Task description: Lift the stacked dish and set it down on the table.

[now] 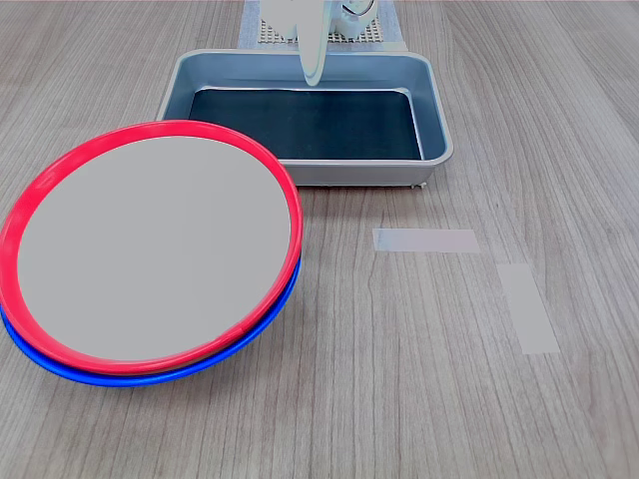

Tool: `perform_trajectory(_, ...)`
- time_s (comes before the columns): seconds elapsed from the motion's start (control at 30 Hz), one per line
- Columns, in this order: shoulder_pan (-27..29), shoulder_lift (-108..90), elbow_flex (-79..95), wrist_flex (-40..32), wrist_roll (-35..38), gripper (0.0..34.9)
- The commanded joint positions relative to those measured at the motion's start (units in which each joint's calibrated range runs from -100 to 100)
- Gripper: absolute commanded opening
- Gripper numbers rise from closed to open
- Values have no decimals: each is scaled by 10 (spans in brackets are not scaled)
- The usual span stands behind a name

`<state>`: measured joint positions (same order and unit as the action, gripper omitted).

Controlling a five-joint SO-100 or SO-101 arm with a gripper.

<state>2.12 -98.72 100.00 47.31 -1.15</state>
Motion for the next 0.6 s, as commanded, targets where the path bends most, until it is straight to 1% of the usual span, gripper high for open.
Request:
perform_trajectory(0.0,-1,-3,0,2,1,3)
perform_trajectory(0.37,-2,-3,0,2,3,3)
perform_trajectory(0.4,-10,-3,0,5,5,3)
perform_trajectory(0.43,-10,-2,-6,27,3,3)
perform_trajectory(0.47,-9,8,-15,29,-15,3)
perform_trajectory(0.57,5,113,-112,32,1,3)
